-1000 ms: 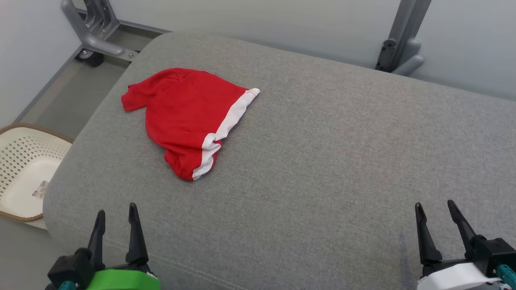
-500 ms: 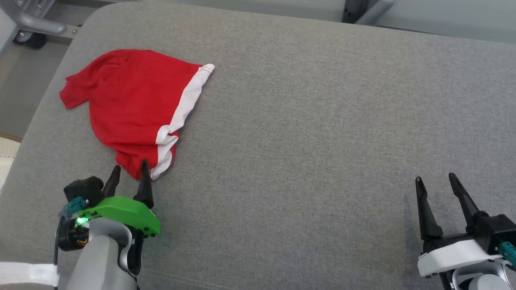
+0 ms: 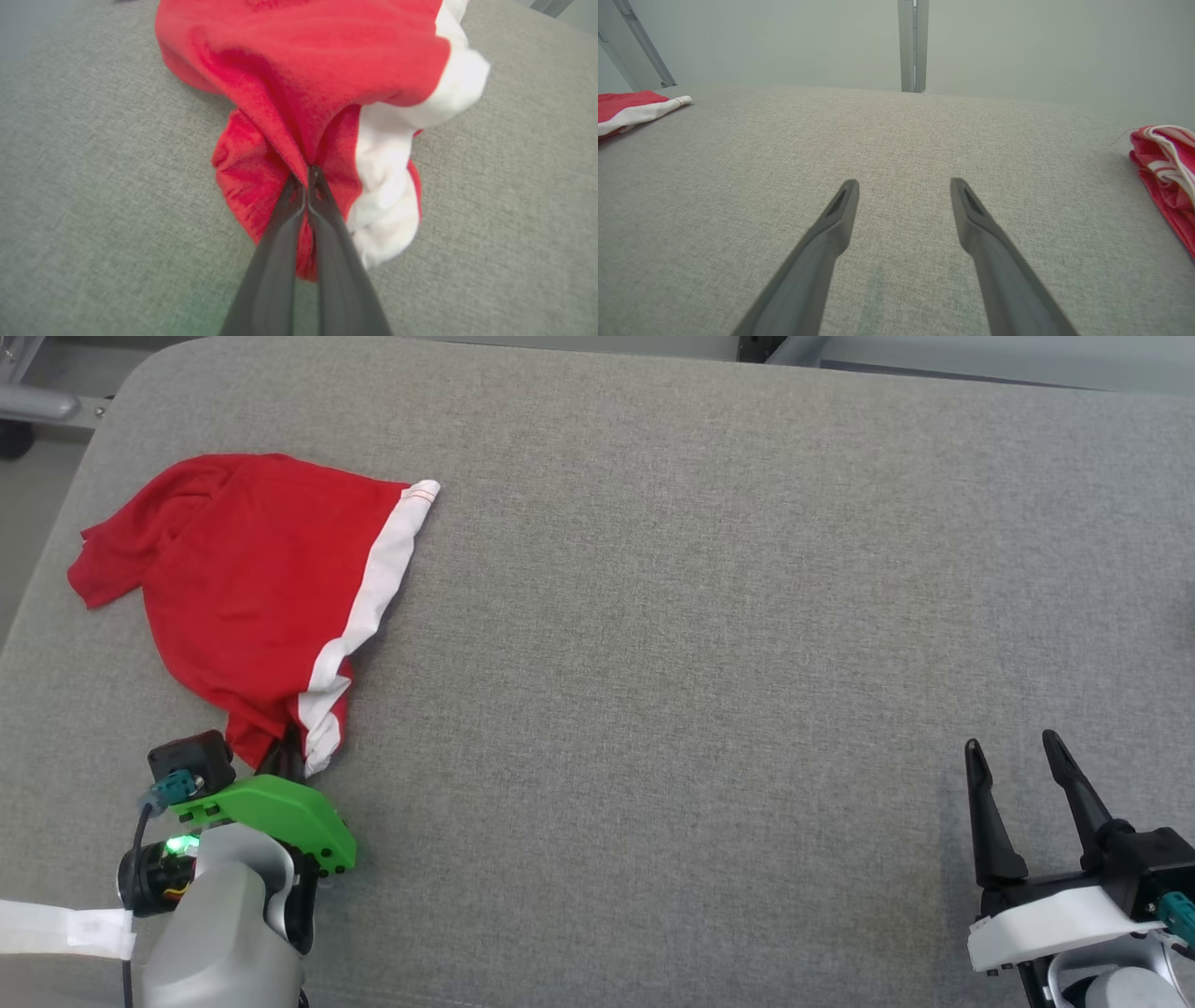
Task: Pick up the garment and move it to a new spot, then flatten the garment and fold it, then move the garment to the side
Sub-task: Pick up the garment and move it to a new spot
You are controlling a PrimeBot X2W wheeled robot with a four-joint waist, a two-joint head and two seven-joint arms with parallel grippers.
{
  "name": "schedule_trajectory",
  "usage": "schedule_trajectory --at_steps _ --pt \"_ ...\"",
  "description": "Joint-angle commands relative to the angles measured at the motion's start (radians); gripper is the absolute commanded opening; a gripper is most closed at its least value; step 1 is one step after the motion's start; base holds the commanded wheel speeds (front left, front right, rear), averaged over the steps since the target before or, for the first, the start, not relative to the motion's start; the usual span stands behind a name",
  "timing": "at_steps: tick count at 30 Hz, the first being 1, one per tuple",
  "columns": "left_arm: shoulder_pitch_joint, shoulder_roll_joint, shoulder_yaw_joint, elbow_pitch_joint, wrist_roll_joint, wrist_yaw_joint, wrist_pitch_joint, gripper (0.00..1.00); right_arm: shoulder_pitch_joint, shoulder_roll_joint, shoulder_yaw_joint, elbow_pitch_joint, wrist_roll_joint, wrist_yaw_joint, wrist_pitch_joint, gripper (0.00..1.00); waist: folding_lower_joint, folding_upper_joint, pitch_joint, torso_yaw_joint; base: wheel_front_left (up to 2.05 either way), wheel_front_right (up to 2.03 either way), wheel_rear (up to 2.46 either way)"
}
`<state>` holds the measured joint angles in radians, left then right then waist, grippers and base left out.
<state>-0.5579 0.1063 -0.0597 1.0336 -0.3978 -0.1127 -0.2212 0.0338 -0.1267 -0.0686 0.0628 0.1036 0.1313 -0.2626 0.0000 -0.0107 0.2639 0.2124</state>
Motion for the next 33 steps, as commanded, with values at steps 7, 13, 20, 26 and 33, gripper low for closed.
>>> schedule_trajectory --at_steps 7,13,20,26,33 --pt "-0.053 -0.037 -0.105 -0.083 0.065 -0.007 -0.031 0.0 0.023 0.019 0.009 0.011 0.005 -0.001 -0.003 1.0 0.0 0.0107 -0.053 0.015 0.0 0.0 0.0" --pt "-0.025 -0.056 -0.335 -0.303 -0.016 -0.018 0.093 0.0 0.018 0.039 0.023 0.019 0.01 -0.001 -0.003 1.0 0.0 0.0107 -0.097 -0.023 0.0 0.0 0.0" --pt "0.011 -0.053 -0.572 -0.69 -0.168 -0.01 0.267 0.0 0.031 0.061 0.015 0.024 0.02 -0.001 -0.003 1.0 0.0 0.0107 -0.123 -0.11 0.0 0.0 0.0" --pt "-0.02 -0.054 -0.695 -0.921 -0.339 0.076 0.335 0.0 0.003 0.071 0.012 0.024 0.031 -0.001 -0.003 1.0 0.0 0.0107 -0.103 -0.213 0.0 0.0 0.0" --pt "-0.096 -0.053 -0.862 -0.98 -0.486 0.175 0.295 0.0 -0.018 0.075 0.009 0.033 0.051 -0.001 -0.003 1.0 0.0 0.0107 -0.068 -0.317 0.0 0.0 0.0"
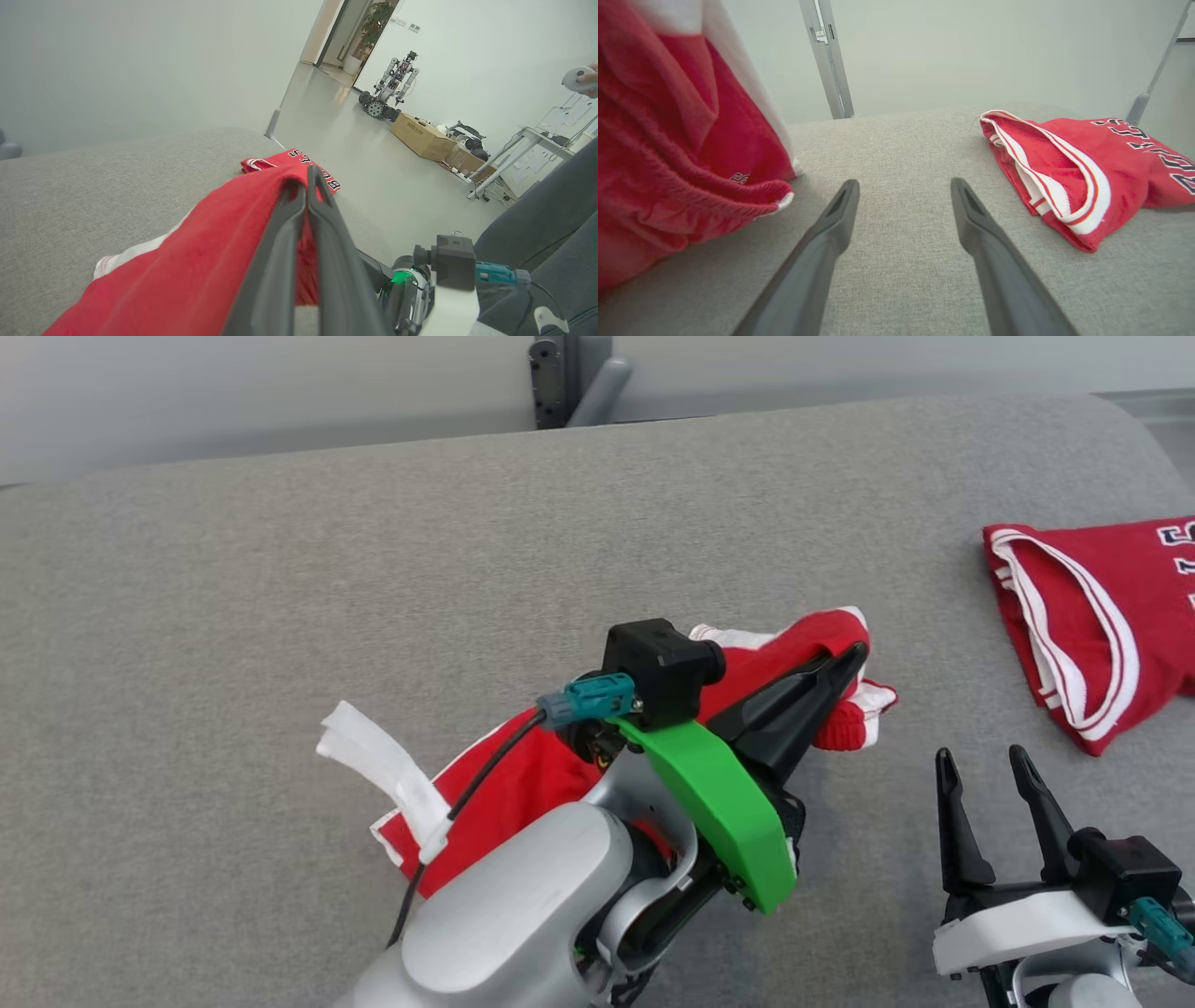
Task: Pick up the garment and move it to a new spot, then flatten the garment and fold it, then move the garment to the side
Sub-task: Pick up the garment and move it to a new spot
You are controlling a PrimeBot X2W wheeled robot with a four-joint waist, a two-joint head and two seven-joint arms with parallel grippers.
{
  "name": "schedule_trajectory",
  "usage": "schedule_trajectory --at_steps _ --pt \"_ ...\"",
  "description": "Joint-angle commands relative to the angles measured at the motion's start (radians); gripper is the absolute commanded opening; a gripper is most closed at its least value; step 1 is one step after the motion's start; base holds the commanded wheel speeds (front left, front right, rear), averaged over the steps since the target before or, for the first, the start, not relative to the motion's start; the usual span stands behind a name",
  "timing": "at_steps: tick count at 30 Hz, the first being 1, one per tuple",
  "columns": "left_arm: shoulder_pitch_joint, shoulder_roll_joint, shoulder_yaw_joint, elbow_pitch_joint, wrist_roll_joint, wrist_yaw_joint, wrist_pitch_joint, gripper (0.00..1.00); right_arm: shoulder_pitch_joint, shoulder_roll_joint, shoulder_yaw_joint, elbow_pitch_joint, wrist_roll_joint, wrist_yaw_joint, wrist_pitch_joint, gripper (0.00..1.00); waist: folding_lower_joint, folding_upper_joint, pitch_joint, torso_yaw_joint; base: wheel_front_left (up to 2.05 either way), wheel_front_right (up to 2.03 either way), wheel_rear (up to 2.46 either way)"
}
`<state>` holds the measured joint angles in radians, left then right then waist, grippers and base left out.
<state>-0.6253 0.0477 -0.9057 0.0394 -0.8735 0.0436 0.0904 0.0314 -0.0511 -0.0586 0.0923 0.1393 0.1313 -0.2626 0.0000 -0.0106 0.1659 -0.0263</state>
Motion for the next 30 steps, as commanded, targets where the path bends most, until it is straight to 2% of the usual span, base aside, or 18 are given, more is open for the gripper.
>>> schedule_trajectory --at_steps 1,4,8,13,17,20,24,30 --pt "-0.032 0.006 -0.034 0.028 -0.026 0.032 -0.025 0.0 -0.018 0.0 0.0 0.005 0.02 -0.001 -0.003 1.0 0.0 0.0106 0.033 -0.091 0.0 0.0 0.0" --pt "-0.035 0.006 -0.061 0.07 -0.05 0.05 -0.044 0.0 -0.021 0.0 -0.001 0.007 0.029 -0.001 -0.003 1.0 0.0 0.0106 0.041 -0.114 0.0 0.0 0.0" --pt "-0.021 0.02 -0.105 0.226 -0.018 0.069 -0.056 0.0 -0.013 0.0 -0.009 0.01 0.043 -0.001 -0.003 1.0 0.0 0.0106 0.044 -0.142 0.0 0.0 0.0" --pt "0.089 0.106 -0.135 0.327 -0.057 0.032 -0.032 0.0 0.006 0.0 -0.024 0.013 0.054 -0.001 -0.003 1.0 0.0 0.0106 0.038 -0.155 0.0 0.0 0.0" --pt "0.19 0.197 -0.126 0.333 -0.105 0.026 -0.023 0.0 0.023 0.0 -0.041 0.016 0.059 -0.001 -0.003 1.0 0.0 0.0106 0.033 -0.138 0.0 0.0 0.0" --pt "0.236 0.257 -0.102 0.34 -0.124 0.047 -0.033 0.0 0.024 0.0 -0.042 0.021 0.063 -0.001 -0.003 1.0 0.0 0.0106 0.03 -0.117 0.0 0.0 0.0" --pt "0.257 0.303 -0.061 0.37 -0.142 0.078 -0.06 0.0 0.019 0.0 -0.038 0.022 0.057 -0.001 -0.003 1.0 0.0 0.0106 0.025 -0.084 0.0 0.0 0.0" --pt "0.19 0.313 -0.015 0.4 -0.126 0.097 -0.104 0.0 0.004 0.0 -0.03 0.025 0.04 -0.001 -0.003 1.0 0.0 0.0106 0.01 -0.049 0.0 0.0 0.0"
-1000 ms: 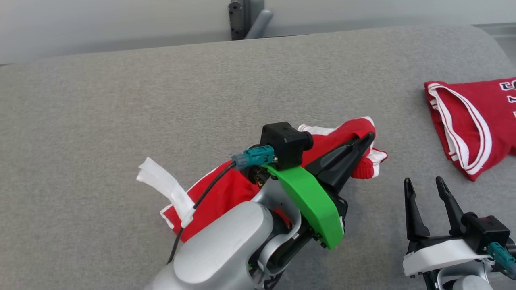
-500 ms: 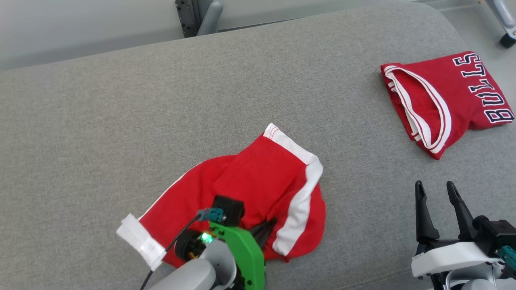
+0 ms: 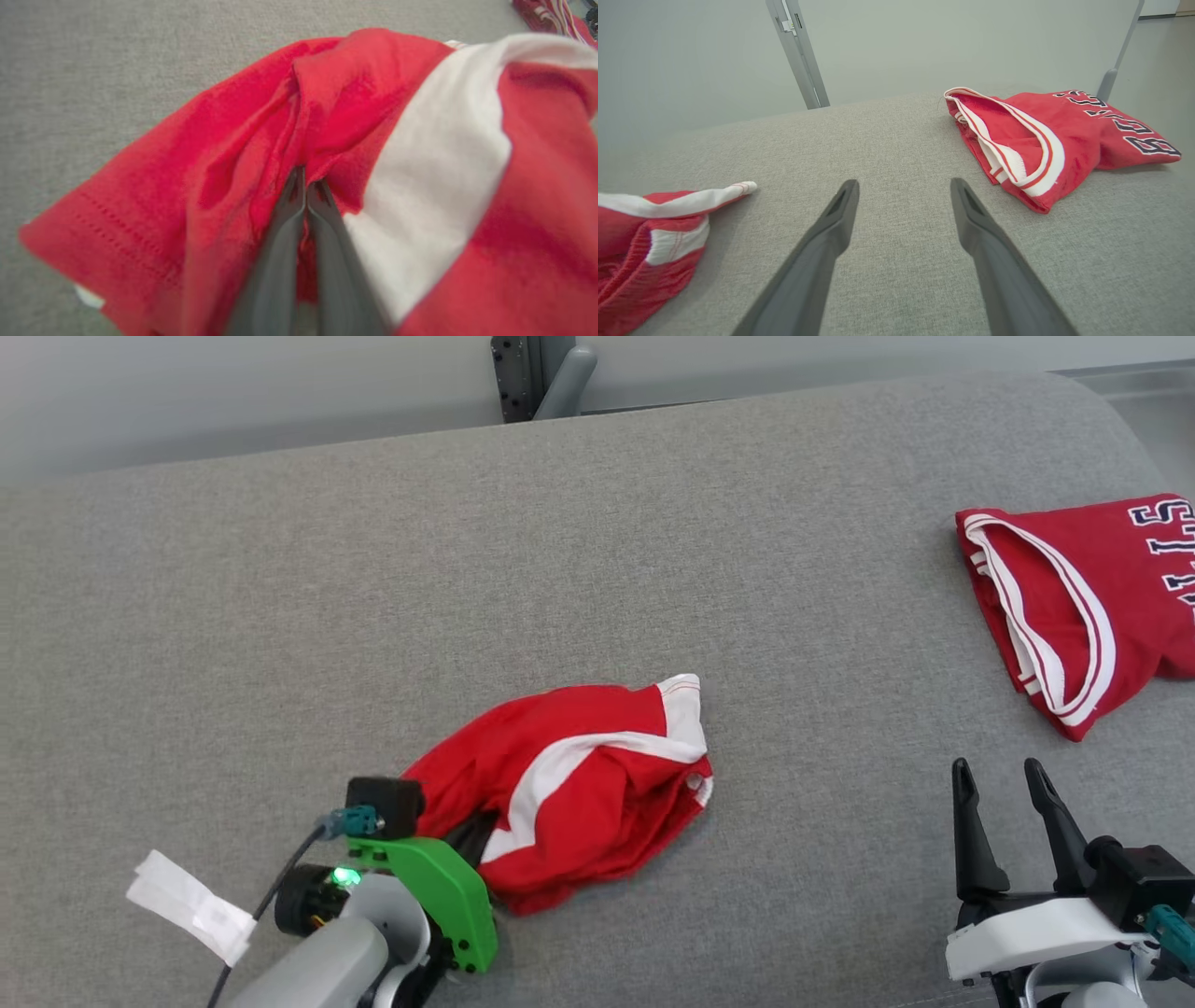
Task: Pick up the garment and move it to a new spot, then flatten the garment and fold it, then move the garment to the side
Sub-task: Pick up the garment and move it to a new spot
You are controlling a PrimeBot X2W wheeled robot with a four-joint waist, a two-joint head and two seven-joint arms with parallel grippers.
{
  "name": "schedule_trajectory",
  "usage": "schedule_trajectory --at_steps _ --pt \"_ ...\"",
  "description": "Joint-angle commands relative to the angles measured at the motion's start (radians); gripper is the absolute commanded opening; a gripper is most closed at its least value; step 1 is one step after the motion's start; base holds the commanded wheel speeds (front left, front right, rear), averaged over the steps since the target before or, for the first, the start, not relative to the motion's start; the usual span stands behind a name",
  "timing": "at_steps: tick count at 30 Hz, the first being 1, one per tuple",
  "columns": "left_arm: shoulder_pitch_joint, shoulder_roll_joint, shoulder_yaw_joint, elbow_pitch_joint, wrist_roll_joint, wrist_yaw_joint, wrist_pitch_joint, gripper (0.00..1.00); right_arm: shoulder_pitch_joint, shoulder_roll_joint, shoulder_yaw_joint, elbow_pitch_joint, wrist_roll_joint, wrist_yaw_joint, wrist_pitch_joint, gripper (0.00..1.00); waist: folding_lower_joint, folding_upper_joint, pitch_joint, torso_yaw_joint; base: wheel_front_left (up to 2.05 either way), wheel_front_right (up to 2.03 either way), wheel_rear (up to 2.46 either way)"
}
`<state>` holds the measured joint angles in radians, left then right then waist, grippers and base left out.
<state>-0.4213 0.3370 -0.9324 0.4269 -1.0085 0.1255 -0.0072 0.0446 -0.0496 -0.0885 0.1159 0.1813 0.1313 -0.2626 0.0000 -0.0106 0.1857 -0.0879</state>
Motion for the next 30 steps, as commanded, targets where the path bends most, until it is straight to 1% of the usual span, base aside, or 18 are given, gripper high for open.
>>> schedule_trajectory --at_steps 1,4,8,10,12,13,14,15,16,17,18,24,28,30 --pt "-0.029 0.023 0.016 0.02 0.016 0.016 -0.017 0.0 -0.01 -0.002 0.0 0.002 -0.004 -0.001 -0.003 1.0 0.0 0.0106 -0.011 0.015 0.0 0.0 0.0" --pt "-0.074 0.025 0.017 0.046 0.057 0.033 -0.043 0.0 -0.005 -0.002 0.005 0.003 -0.006 -0.001 -0.003 1.0 0.0 0.0106 -0.02 0.017 0.0 0.0 0.0" --pt "-0.107 0.027 0.023 0.07 0.072 0.043 -0.066 0.0 0.004 -0.002 0.014 0.008 -0.001 -0.001 -0.003 1.0 0.0 0.0106 -0.033 0.008 0.0 0.0 0.0" --pt "-0.112 0.029 0.026 0.066 0.069 0.041 -0.067 0.0 0.013 -0.002 0.016 0.012 0.003 -0.001 -0.003 1.0 0.0 0.0106 -0.041 -0.001 0.0 0.0 0.0" --pt "-0.105 0.044 0.024 0.044 0.08 0.049 -0.075 0.0 0.024 -0.002 0.013 0.013 0.009 -0.001 -0.003 1.0 0.0 0.0106 -0.048 -0.012 0.0 0.0 0.0" --pt "-0.096 0.046 0.025 0.034 0.077 0.052 -0.077 0.11 0.029 -0.002 0.01 0.013 0.009 -0.001 -0.003 1.0 0.0 0.0106 -0.05 -0.014 0.0 0.0 0.0" --pt "-0.085 0.051 0.026 0.022 0.075 0.055 -0.08 0.33 0.034 -0.002 0.008 0.013 0.011 -0.001 -0.003 1.0 0.0 0.0106 -0.052 -0.016 0.0 0.0 0.0" --pt "-0.085 0.051 0.026 0.022 0.075 0.055 -0.08 0.33 0.034 -0.002 0.008 0.013 0.011 -0.001 -0.003 1.0 0.0 0.0106 -0.052 -0.016 0.0 0.0 0.0" --pt "-0.074 0.057 0.026 0.009 0.074 0.061 -0.082 0.5 0.038 -0.002 0.006 0.014 0.011 -0.001 -0.003 1.0 0.0 0.0106 -0.054 -0.018 0.0 0.0 0.0" --pt "-0.063 0.062 0.027 -0.004 0.071 0.065 -0.082 0.89 0.04 -0.002 0.005 0.013 0.01 -0.001 -0.003 1.0 0.0 0.0106 -0.056 -0.019 0.0 0.0 0.0" --pt "-0.052 0.067 0.027 -0.019 0.068 0.071 -0.083 1.0 0.044 -0.002 0.003 0.013 0.01 -0.001 -0.003 1.0 0.0 0.0106 -0.059 -0.019 0.0 0.0 0.0" --pt "0.042 0.099 0.045 -0.112 0.028 0.117 -0.084 1.0 0.063 -0.002 -0.019 0.01 0.003 -0.001 -0.003 1.0 0.0 0.0106 -0.074 -0.007 0.0 0.0 0.0" --pt "0.103 0.117 0.067 -0.177 0.02 0.166 -0.119 1.0 0.077 -0.002 -0.032 0.004 -0.007 -0.001 -0.003 1.0 0.0 0.0106 -0.082 0.017 0.0 0.0 0.0" --pt "0.133 0.12 0.09 -0.211 0.014 0.197 -0.154 1.0 0.08 -0.002 -0.036 0.0 -0.011 -0.001 -0.003 1.0 0.0 0.0106 -0.088 0.032 0.0 0.0 0.0"
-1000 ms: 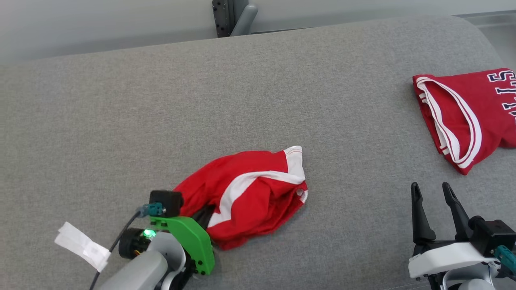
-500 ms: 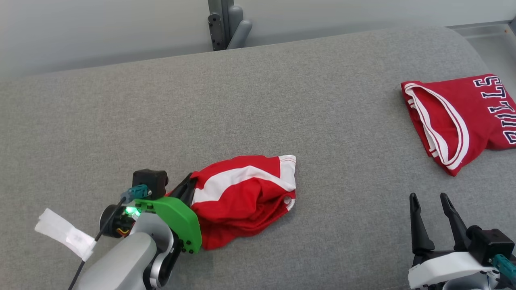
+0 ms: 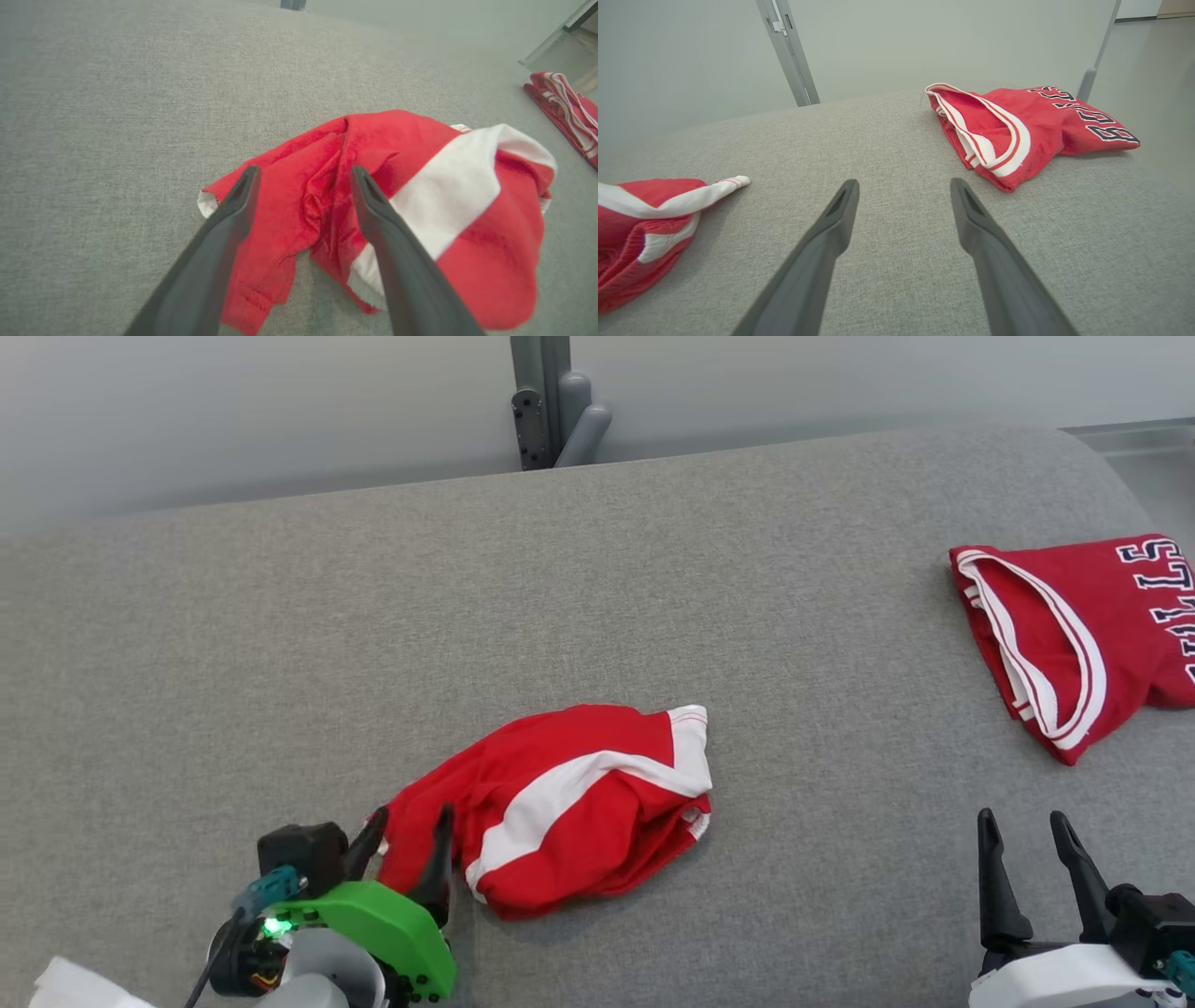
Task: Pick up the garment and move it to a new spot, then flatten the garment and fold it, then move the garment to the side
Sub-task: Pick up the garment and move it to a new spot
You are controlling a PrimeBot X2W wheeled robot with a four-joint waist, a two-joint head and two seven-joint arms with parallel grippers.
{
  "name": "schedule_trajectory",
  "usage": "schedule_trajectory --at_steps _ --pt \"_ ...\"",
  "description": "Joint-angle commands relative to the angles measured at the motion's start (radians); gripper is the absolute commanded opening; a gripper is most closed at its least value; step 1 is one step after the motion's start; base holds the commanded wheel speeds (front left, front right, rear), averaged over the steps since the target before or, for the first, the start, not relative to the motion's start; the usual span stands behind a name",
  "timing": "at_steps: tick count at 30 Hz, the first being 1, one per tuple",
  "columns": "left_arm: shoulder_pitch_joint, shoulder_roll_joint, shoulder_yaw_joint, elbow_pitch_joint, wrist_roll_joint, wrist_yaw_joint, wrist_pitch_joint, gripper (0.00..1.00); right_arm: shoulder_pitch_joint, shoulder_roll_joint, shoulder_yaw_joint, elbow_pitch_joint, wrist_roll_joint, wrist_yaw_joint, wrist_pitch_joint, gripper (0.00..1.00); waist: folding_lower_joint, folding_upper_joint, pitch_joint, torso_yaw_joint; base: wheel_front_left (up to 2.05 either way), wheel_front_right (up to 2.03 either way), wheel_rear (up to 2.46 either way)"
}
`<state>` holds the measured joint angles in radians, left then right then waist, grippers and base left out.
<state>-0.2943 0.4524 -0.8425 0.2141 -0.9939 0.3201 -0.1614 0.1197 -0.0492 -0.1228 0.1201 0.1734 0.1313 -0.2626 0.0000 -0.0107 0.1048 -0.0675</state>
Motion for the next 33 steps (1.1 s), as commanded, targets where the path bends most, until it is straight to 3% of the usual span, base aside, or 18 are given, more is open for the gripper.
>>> schedule_trajectory --at_steps 1,6,13,16,23,28,33 --pt "0.02 0.006 0.012 -0.017 -0.003 0.015 -0.019 1.0 0.009 -0.002 -0.004 -0.007 -0.006 -0.001 -0.003 1.0 0.0 0.0107 -0.01 0.019 0.0 0.0 0.0" --pt "0.091 0.009 0.081 -0.101 0.039 0.076 -0.09 1.0 0.024 -0.002 -0.026 -0.031 -0.023 -0.001 -0.003 1.0 0.0 0.0107 -0.028 0.061 0.0 0.0 0.0" --pt "0.177 -0.034 0.178 -0.146 0.193 0.093 -0.104 1.0 0.038 -0.002 -0.052 -0.1 -0.057 -0.001 -0.003 1.0 0.0 0.0107 -0.037 0.119 0.0 0.0 0.0" --pt "0.24 -0.077 0.243 -0.149 0.284 0.065 -0.104 1.0 0.045 -0.002 -0.062 -0.112 -0.064 -0.001 -0.003 1.0 0.0 0.0107 -0.047 0.133 0.0 0.0 0.0" --pt "0.395 -0.186 0.409 -0.1 0.434 -0.075 -0.104 1.0 0.06 -0.002 -0.06 -0.106 -0.063 -0.001 -0.003 1.0 0.0 0.0107 -0.077 0.14 0.0 0.0 0.0" --pt "0.429 -0.253 0.505 -0.063 0.518 -0.164 -0.104 1.0 0.07 -0.003 -0.052 -0.11 -0.078 -0.001 -0.003 1.0 0.0 0.0107 -0.086 0.145 0.0 0.0 0.0" --pt "0.442 -0.298 0.569 -0.058 0.585 -0.222 -0.104 1.0 0.078 -0.003 -0.05 -0.111 -0.086 -0.001 -0.003 1.0 0.0 0.0107 -0.091 0.144 0.0 0.0 0.0"
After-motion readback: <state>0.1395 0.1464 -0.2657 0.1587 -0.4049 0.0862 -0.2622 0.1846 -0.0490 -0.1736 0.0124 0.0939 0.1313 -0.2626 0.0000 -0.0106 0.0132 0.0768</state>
